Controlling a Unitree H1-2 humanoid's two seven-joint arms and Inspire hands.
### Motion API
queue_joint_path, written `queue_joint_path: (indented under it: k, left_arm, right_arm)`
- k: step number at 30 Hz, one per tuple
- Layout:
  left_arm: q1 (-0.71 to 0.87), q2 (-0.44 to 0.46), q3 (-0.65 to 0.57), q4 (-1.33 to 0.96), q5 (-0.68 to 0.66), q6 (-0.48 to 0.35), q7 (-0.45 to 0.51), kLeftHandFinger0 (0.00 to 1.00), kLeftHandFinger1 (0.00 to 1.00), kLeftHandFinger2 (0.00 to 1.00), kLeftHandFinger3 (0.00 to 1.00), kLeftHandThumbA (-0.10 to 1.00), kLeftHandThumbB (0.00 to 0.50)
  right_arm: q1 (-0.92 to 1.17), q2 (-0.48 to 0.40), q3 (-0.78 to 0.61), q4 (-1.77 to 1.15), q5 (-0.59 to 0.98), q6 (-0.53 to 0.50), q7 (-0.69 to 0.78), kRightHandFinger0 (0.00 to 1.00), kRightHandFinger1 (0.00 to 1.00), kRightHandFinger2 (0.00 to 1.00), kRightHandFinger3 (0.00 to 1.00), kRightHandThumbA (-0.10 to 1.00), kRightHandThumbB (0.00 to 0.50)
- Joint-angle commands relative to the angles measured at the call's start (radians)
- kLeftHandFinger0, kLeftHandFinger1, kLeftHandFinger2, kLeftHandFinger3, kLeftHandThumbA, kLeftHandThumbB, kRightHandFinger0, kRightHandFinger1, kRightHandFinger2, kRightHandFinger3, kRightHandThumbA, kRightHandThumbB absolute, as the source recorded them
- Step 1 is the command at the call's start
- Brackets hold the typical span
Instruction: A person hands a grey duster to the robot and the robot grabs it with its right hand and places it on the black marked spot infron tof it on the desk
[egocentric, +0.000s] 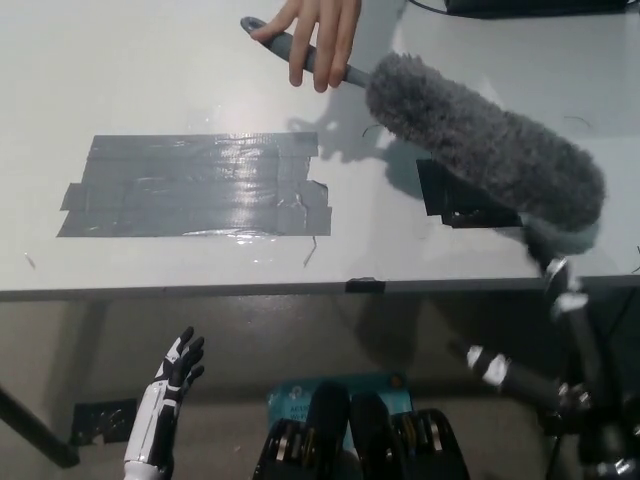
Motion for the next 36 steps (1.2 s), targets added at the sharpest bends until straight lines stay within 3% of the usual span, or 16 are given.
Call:
queue_joint_path:
  k: [1,2,3,8,15,22,28,30,36]
  left_arm:
    - [-0.015,0.005,-0.008,-0.031,0.007,-0.027,-0.001,1.00,1.00,1.00,1.00,1.00,0.171]
    - [-0.015,0.005,-0.008,-0.032,0.011,-0.026,0.001,1.00,1.00,1.00,1.00,1.00,0.170]
    - [-0.014,0.005,-0.008,-0.033,0.008,-0.025,-0.001,1.00,1.00,1.00,1.00,1.00,0.167]
    - [-0.016,0.006,-0.008,-0.026,0.009,-0.030,-0.001,1.00,1.00,1.00,1.00,1.00,0.164]
    - [-0.019,0.002,-0.012,-0.026,0.010,-0.025,-0.002,1.00,1.00,1.00,1.00,1.00,0.165]
    - [-0.022,0.005,-0.013,-0.026,0.015,-0.023,-0.001,1.00,1.00,1.00,1.00,1.00,0.202]
    - [-0.023,0.006,-0.014,-0.024,0.011,-0.023,-0.004,1.00,1.00,1.00,1.00,1.00,0.197]
    - [-0.026,0.006,-0.014,-0.031,0.011,-0.009,-0.005,1.00,1.00,1.00,1.00,1.00,0.203]
    - [-0.026,0.007,-0.018,-0.028,0.017,-0.016,-0.005,1.00,1.00,1.00,1.00,1.00,0.188]
  right_arm:
    - [-0.269,-0.068,-0.042,-0.251,-0.468,0.165,0.086,1.00,1.00,1.00,1.00,1.00,0.369]
    - [-0.281,-0.071,-0.039,-0.249,-0.480,0.179,0.093,1.00,1.00,1.00,1.00,0.96,0.315]
    - [-0.324,-0.078,-0.028,-0.220,-0.516,0.210,0.106,1.00,1.00,1.00,1.00,1.00,0.360]
    - [-0.515,-0.117,0.031,0.001,-0.567,0.328,0.123,1.00,1.00,1.00,1.00,1.00,0.359]
    - [-0.670,-0.145,0.094,0.347,-0.552,0.373,0.058,1.00,1.00,1.00,1.00,1.00,0.383]
    - [-0.805,-0.149,0.146,0.671,-0.483,0.383,0.036,1.00,1.00,1.00,1.00,1.00,0.426]
    - [-0.900,-0.139,0.183,0.885,-0.455,0.391,0.012,1.00,1.00,1.00,1.00,1.00,0.460]
    - [-0.919,-0.130,0.181,0.924,-0.421,0.395,0.033,1.00,1.00,1.00,1.00,1.00,0.454]
    - [-0.924,-0.108,0.187,0.990,-0.347,0.387,0.101,1.00,1.00,1.00,1.00,1.00,0.500]
